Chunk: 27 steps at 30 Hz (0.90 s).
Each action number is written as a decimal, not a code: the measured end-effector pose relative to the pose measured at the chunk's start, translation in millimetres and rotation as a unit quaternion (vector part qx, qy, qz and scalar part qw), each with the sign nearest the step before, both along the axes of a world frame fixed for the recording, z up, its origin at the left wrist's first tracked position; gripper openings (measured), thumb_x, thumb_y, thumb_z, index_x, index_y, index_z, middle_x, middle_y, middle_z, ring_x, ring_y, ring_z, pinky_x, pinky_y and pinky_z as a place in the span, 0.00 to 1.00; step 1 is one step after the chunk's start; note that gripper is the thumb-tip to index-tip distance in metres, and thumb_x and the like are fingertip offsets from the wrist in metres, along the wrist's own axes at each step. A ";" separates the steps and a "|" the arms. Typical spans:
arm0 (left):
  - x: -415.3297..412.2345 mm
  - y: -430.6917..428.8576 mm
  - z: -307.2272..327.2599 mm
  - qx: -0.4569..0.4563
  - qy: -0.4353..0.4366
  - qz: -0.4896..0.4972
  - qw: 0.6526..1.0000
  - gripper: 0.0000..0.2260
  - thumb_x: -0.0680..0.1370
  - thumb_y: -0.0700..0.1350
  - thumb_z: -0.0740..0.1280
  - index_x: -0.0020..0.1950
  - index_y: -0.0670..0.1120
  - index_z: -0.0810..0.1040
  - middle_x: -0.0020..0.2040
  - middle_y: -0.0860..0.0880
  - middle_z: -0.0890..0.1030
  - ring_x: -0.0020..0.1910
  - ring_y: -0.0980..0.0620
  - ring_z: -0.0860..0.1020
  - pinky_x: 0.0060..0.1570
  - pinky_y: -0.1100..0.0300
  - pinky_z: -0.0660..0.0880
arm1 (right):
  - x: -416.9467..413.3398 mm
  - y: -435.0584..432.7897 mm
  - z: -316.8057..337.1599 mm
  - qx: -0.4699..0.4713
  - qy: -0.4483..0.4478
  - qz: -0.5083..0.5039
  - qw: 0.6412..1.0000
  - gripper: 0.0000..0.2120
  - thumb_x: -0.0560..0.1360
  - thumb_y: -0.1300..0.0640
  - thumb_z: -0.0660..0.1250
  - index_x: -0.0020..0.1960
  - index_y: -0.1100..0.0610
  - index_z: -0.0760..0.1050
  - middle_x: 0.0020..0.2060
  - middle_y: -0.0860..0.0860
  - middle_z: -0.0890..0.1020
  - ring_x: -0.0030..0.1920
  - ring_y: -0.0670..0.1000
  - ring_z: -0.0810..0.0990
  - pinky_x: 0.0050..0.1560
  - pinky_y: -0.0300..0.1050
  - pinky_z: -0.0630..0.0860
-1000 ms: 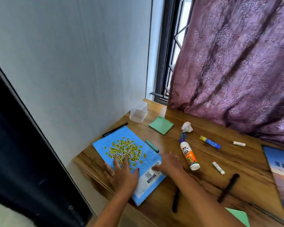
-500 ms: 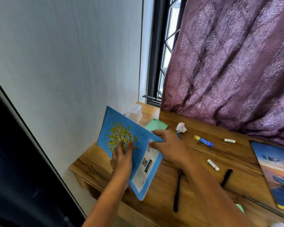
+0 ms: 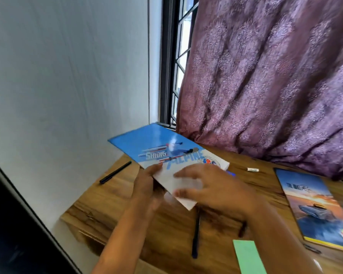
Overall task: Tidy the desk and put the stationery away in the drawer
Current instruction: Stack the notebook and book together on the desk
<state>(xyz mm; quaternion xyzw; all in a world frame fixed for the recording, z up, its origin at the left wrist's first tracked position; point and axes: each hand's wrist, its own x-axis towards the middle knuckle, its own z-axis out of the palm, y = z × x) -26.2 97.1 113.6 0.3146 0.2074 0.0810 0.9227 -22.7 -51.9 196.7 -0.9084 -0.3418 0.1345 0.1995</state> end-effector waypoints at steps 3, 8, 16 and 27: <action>12.2 -12.3 -2.7 0.035 -0.010 -0.017 0.999 0.15 0.75 0.36 0.63 0.61 0.42 0.74 0.48 0.40 0.82 0.42 0.43 0.80 0.45 0.49 0.79 | 33.6 -35.9 -2.0 0.077 -0.030 -0.130 0.988 0.22 0.74 0.41 0.65 0.66 0.48 0.74 0.64 0.45 0.76 0.60 0.45 0.75 0.60 0.40 0.69; 38.8 -62.5 -1.7 0.126 -0.058 -0.089 0.986 0.13 0.71 0.34 0.68 0.53 0.46 0.76 0.46 0.43 0.84 0.42 0.43 0.80 0.49 0.47 0.77 | 80.3 -114.6 -36.6 0.233 0.112 -0.293 0.920 0.15 0.77 0.50 0.66 0.61 0.54 0.76 0.51 0.47 0.83 0.49 0.49 0.83 0.55 0.47 0.78; 103.1 -194.7 -13.5 0.214 -0.057 -0.177 0.959 0.11 0.76 0.33 0.65 0.56 0.43 0.74 0.47 0.45 0.83 0.37 0.52 0.83 0.36 0.59 0.81 | 107.1 -255.6 -81.3 0.412 0.149 -0.424 0.793 0.09 0.79 0.65 0.61 0.57 0.61 0.75 0.40 0.56 0.84 0.35 0.51 0.83 0.34 0.43 0.79; 160.6 -370.4 -90.1 0.380 0.037 -0.325 0.865 0.22 0.74 0.27 0.64 0.66 0.41 0.69 0.60 0.45 0.77 0.53 0.52 0.75 0.49 0.60 0.73 | 151.7 -436.8 -163.7 0.251 0.097 -0.565 0.780 0.08 0.76 0.63 0.65 0.44 0.50 0.77 0.46 0.57 0.84 0.46 0.60 0.83 0.52 0.61 0.78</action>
